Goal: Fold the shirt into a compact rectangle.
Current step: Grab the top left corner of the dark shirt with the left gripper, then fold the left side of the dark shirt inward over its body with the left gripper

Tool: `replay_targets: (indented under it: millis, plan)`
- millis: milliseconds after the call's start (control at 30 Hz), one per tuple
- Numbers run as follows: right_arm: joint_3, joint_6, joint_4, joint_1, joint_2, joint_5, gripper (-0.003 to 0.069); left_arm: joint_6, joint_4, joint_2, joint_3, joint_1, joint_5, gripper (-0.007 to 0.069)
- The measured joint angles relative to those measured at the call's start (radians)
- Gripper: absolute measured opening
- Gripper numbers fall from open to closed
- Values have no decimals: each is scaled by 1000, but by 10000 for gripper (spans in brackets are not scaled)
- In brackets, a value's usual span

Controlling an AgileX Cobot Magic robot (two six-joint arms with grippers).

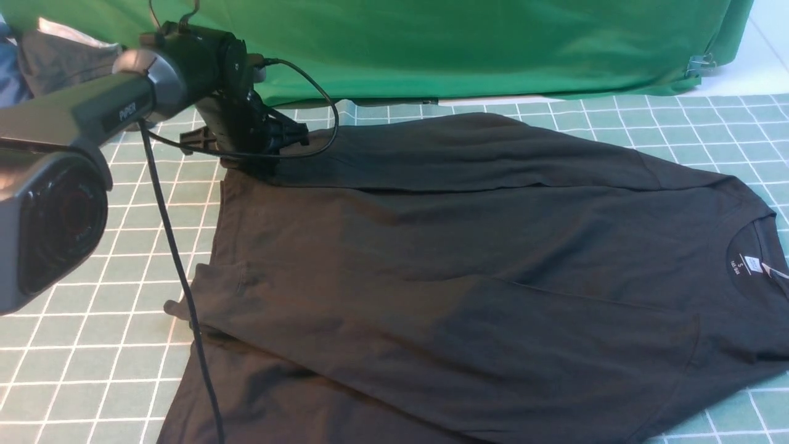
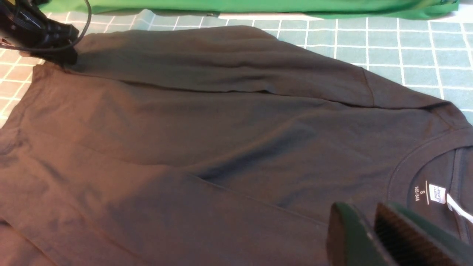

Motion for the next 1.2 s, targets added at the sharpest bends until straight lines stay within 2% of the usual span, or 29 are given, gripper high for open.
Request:
replay_targets:
  millis: [133, 433, 800, 1033, 1133, 1167, 1200]
  plan:
    - [0, 0, 0, 0, 1, 6, 103, 15, -1, -12, 0, 0, 11, 22]
    - [0, 1, 0, 0, 1, 13, 103, 27, -5, -125, -6, 0, 35, 20]
    - [0, 1, -11, 0, 1, 15, 103, 113, -81, -208, -30, 0, 240, 20]
    - [0, 18, -135, 0, 1, -31, 101, 115, -87, -244, -30, 0, 331, 20]
    - [0, 93, -238, 0, 1, -41, 88, 115, -94, -257, -24, -2, 374, 20]
    - [0, 93, -238, 0, 1, -42, 87, 115, -94, -258, -22, -2, 375, 20]
    - [0, 142, -305, 0, 5, -43, 73, 115, -94, -277, 3, -7, 378, 20]
